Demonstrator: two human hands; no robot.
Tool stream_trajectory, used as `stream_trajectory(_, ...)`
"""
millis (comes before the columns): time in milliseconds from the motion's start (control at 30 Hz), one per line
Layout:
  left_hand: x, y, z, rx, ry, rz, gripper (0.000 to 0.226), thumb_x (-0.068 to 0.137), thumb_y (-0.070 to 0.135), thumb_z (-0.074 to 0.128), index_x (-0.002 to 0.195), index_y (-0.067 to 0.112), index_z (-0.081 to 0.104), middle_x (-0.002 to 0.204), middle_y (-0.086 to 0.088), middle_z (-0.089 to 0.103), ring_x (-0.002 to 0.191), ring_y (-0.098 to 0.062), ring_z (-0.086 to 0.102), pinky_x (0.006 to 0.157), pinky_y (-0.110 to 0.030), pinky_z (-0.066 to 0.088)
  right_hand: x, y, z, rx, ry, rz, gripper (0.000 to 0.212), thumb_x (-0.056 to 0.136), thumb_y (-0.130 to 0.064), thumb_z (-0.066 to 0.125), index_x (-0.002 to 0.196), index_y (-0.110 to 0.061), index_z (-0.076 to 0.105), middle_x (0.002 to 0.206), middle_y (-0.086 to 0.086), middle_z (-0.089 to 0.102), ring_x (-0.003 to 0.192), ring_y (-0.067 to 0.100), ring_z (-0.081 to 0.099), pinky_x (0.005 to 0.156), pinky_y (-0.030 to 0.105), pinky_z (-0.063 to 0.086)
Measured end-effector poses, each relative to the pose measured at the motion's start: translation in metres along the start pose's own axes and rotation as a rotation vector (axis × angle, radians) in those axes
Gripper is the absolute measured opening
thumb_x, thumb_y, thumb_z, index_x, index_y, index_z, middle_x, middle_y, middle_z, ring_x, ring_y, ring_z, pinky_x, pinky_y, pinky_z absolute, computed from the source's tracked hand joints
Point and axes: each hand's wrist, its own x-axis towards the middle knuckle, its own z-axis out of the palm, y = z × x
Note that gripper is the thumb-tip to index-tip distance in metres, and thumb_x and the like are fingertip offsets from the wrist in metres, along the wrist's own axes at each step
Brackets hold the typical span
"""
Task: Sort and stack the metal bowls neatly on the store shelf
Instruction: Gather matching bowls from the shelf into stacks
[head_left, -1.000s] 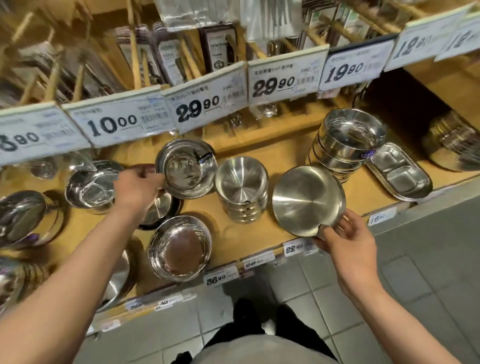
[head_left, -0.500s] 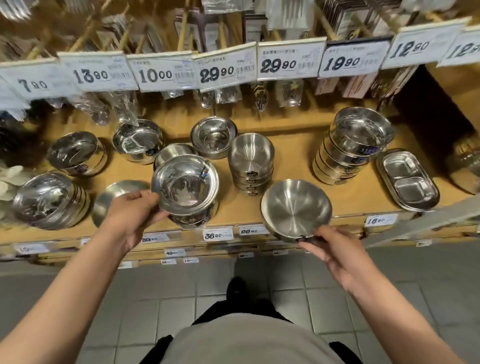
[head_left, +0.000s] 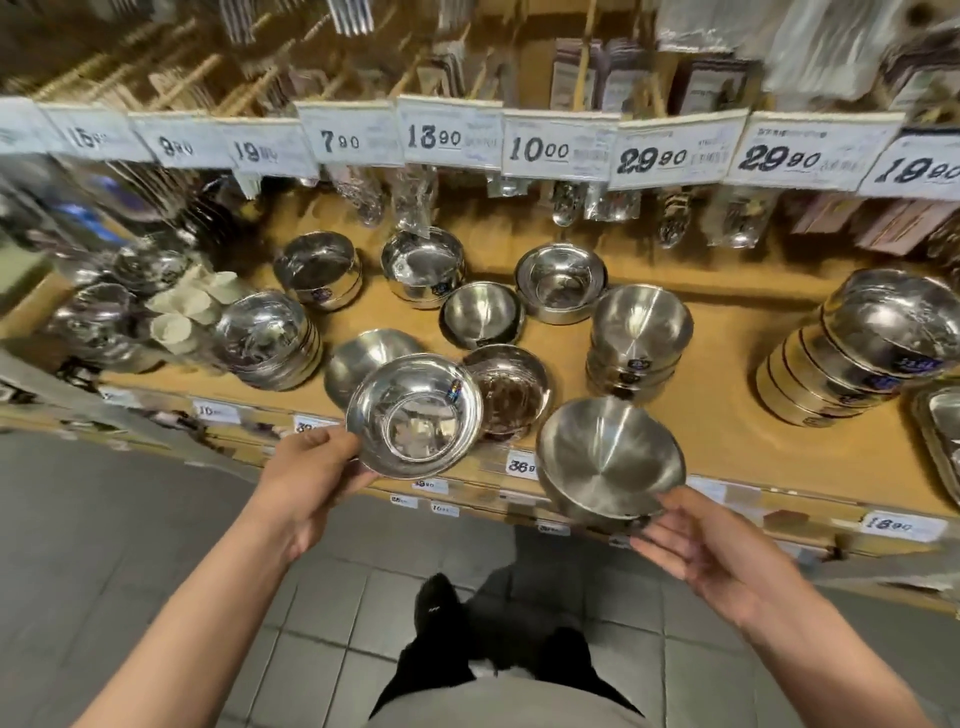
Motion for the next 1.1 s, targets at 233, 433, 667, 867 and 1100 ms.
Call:
stream_trajectory(233, 0.052, 0.009, -0.057, -0.028, -0.035, -0.004, 0.033, 0.097, -0.004, 0.055, 0.067, 0.007, 0.066, 0.069, -0.006, 0.071, 0.067, -0.011, 0.067, 0.068, -0.022, 0.061, -0.001, 0.023, 0.065, 0.078, 0.058, -0.114, 0.02, 0.098, 0.001, 0.052, 0.08, -0.007, 0.053, 0.042, 0.0, 0.049, 0.032, 0.007, 0.05, 0.08, 0.046, 0.062)
stream_trajectory(433, 0.102, 0.023, -0.125, 0.017, -0.031, -0.02, 0.013, 0.096, 0.002, 0.061, 0.101, -0.008, 0.068, 0.102, -0.022, 0.071, 0.095, -0.027, 0.066, 0.075, -0.027, 0.062, 0.003, 0.042, 0.129, 0.19, 0.131, -0.178, 0.017, 0.097, 0.0, 0.054, 0.081, -0.003, 0.054, 0.073, 0.012, 0.051, 0.076, 0.026, 0.059, 0.051, 0.035, 0.062)
stream_trajectory(667, 0.131, 0.053, -0.16, -0.009, -0.075, 0.009, 0.01, 0.096, -0.003, 0.059, 0.093, -0.005, 0.068, 0.088, -0.015, 0.073, 0.069, -0.016, 0.072, 0.056, -0.02, 0.06, 0.001, 0.054, 0.165, 0.19, 0.147, -0.24, 0.016, 0.099, -0.002, 0.051, 0.085, 0.0, 0.058, 0.094, 0.018, 0.06, 0.088, 0.029, 0.063, 0.068, 0.04, 0.061)
stream_trajectory(867, 0.163, 0.086, -0.177, -0.127, 0.0, 0.03, 0.011, 0.093, -0.008, 0.058, 0.084, -0.006, 0.065, 0.1, -0.024, 0.069, 0.083, -0.024, 0.07, 0.07, -0.028, 0.061, 0.005, 0.052, 0.192, 0.149, 0.136, -0.229, 0.014, 0.099, -0.001, 0.052, 0.087, 0.0, 0.059, 0.09, 0.017, 0.061, 0.083, 0.025, 0.062, 0.071, 0.038, 0.06)
stream_trajectory(1100, 0.201, 0.097, -0.189, -0.113, 0.092, -0.041, 0.01, 0.095, -0.007, 0.057, 0.085, -0.007, 0.059, 0.103, -0.023, 0.065, 0.077, -0.026, 0.067, 0.047, -0.022, 0.059, 0.012, 0.048, 0.235, 0.102, 0.085, -0.224, 0.014, 0.099, 0.0, 0.05, 0.087, 0.001, 0.057, 0.087, 0.017, 0.057, 0.081, 0.024, 0.059, 0.069, 0.038, 0.059)
